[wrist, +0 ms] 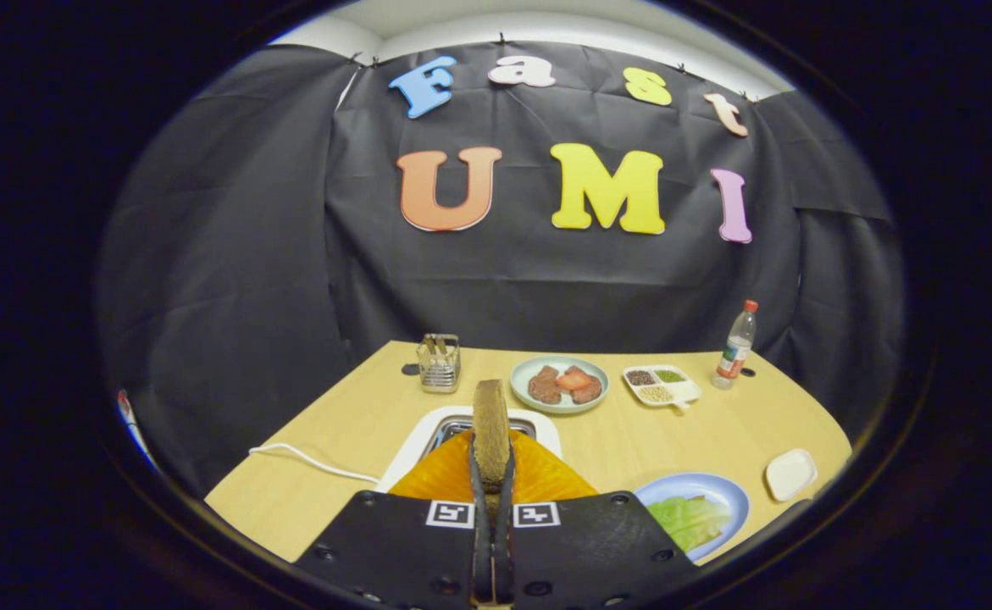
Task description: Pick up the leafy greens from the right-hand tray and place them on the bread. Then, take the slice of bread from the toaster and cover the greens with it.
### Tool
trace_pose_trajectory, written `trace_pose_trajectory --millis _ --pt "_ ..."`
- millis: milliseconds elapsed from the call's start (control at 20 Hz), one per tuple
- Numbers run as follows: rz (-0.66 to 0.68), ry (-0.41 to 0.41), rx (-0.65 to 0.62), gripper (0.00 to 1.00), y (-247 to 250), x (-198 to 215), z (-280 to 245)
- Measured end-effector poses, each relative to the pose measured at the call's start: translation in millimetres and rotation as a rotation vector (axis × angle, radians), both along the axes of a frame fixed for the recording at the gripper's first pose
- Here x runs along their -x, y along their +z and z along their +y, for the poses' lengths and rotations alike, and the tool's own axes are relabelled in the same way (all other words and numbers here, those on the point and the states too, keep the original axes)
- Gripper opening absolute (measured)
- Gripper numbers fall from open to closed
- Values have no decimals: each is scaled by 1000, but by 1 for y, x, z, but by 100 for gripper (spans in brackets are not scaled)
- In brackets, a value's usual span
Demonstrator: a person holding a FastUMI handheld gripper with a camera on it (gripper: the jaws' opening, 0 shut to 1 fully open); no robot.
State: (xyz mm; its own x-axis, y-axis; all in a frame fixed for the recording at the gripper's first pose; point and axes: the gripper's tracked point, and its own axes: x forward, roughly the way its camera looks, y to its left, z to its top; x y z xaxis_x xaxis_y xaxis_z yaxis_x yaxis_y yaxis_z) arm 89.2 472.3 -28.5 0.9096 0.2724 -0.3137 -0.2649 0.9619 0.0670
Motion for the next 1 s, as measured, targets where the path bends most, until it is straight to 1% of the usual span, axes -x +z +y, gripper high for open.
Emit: trace_pose_trajectory --millis 300,500,650,750,900,1000 --pt "-125 50 -145 2 74 32 -10" --pt "-165 54 -191 2 98 46 -37" --pt "-176 26 -172 2 96 50 -71" --pt "-194 -13 -142 2 89 49 -105" --pt "-193 -63 -131 2 67 46 -149" --pt "-189 -75 -123 2 52 43 -170"
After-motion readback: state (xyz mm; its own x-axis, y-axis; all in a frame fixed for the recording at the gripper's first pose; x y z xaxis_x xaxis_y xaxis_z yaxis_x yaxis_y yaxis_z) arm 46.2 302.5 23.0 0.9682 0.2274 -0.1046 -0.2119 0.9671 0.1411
